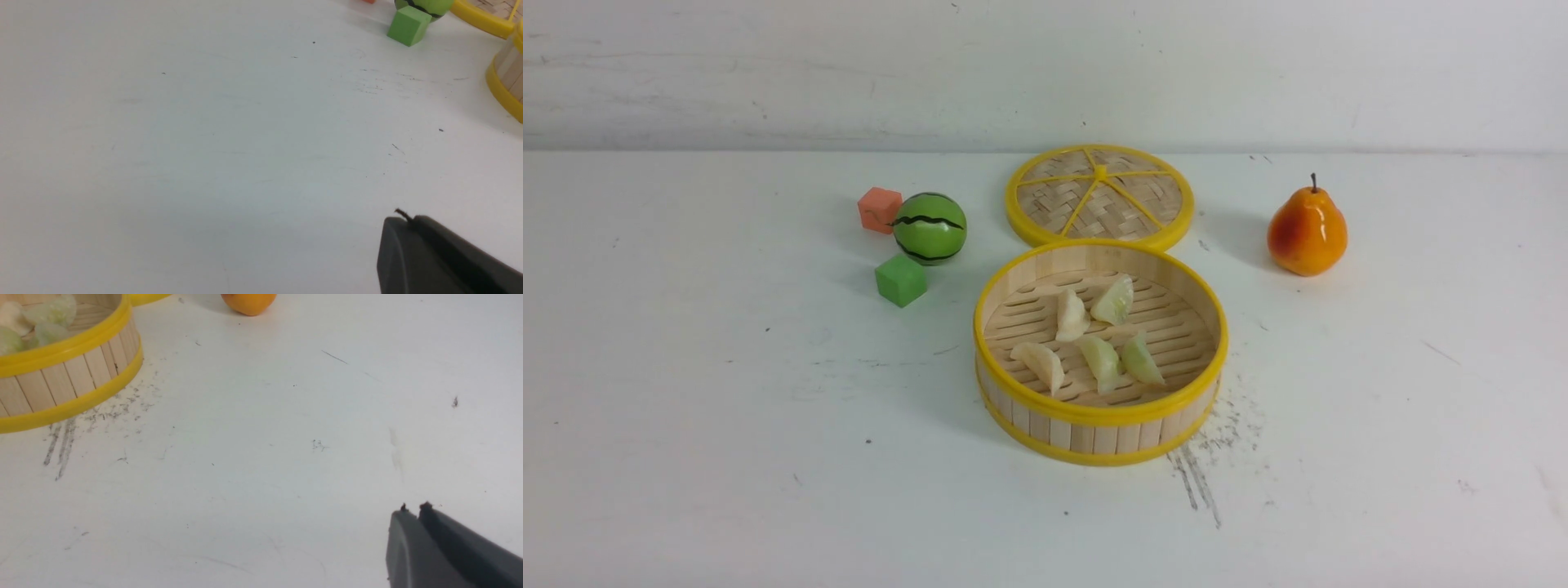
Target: Put the dumplings into the steamer on the white table.
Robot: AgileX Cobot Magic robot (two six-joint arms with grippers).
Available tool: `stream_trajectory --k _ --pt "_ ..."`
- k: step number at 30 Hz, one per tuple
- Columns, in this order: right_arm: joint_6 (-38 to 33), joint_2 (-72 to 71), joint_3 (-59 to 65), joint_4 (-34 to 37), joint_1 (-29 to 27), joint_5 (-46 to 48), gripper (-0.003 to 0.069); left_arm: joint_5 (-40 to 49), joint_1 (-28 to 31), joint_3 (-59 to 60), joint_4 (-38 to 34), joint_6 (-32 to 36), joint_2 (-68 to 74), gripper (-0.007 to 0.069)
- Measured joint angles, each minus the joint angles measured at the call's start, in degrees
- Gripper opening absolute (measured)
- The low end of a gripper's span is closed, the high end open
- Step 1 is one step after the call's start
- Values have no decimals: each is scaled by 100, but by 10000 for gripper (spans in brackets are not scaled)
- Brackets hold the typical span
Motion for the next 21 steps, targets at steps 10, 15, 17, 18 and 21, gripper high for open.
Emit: stream_trajectory --k 10,15,17,18,21 --pt "-17 0 0 -5 0 0 41 -10 0 0 0 0 0 -13" --pt "-17 0 0 -5 0 0 47 -15 0 0 0 0 0 -9" --pt "-17 0 0 -5 0 0 51 -15 0 0 0 0 0 -6" --pt "-17 0 0 -5 0 0 52 -15 0 0 0 0 0 -6" --pt "-17 0 0 -5 0 0 56 -15 0 0 0 0 0 -4"
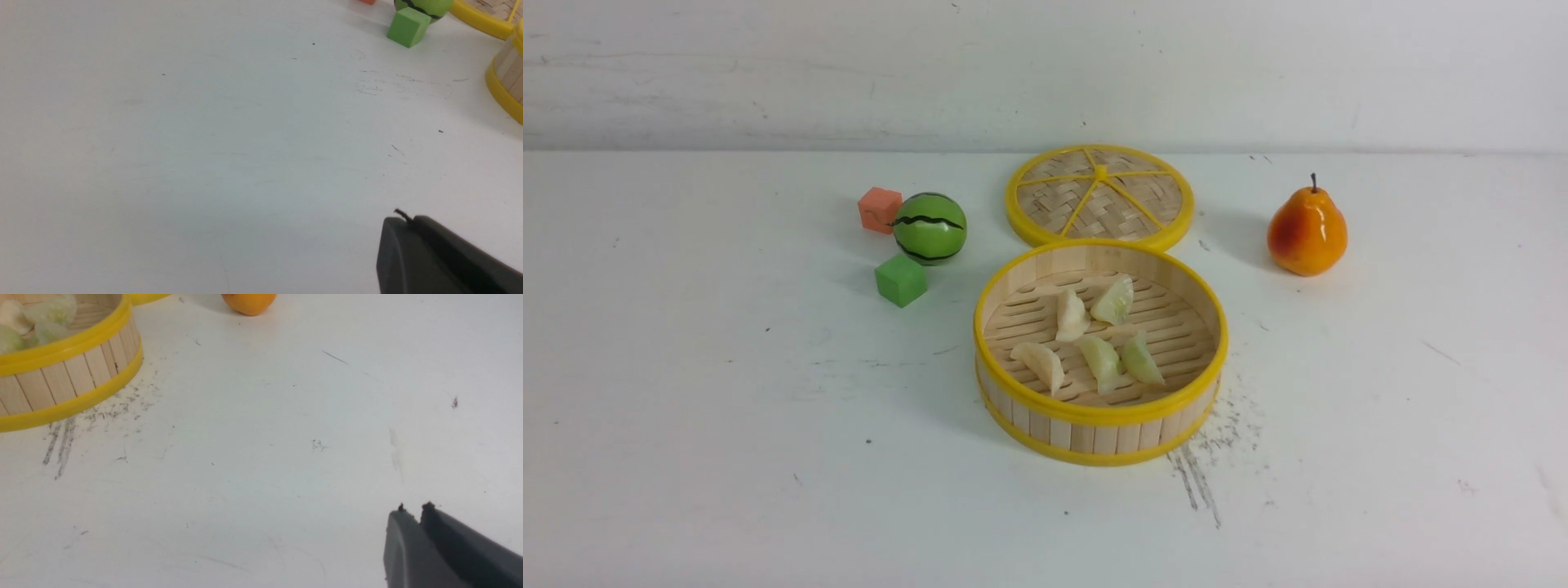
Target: Put the dumplings into the steamer on the white table.
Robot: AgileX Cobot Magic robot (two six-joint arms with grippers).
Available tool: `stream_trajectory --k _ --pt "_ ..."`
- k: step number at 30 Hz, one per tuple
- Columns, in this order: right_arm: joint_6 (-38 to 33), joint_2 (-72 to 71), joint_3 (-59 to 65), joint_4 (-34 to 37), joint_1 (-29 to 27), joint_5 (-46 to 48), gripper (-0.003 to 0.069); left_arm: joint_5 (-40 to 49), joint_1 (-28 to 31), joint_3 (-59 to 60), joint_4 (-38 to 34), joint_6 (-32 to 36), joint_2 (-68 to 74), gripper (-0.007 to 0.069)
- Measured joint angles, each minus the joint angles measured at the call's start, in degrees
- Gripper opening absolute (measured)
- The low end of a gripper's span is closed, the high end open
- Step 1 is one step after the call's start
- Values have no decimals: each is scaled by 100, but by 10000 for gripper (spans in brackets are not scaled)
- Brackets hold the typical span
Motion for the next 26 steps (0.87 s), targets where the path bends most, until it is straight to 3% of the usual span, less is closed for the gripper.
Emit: stream_trajectory --k 26 --pt "0 0 0 0 0 0 84 -13 0 0 0 0 0 14"
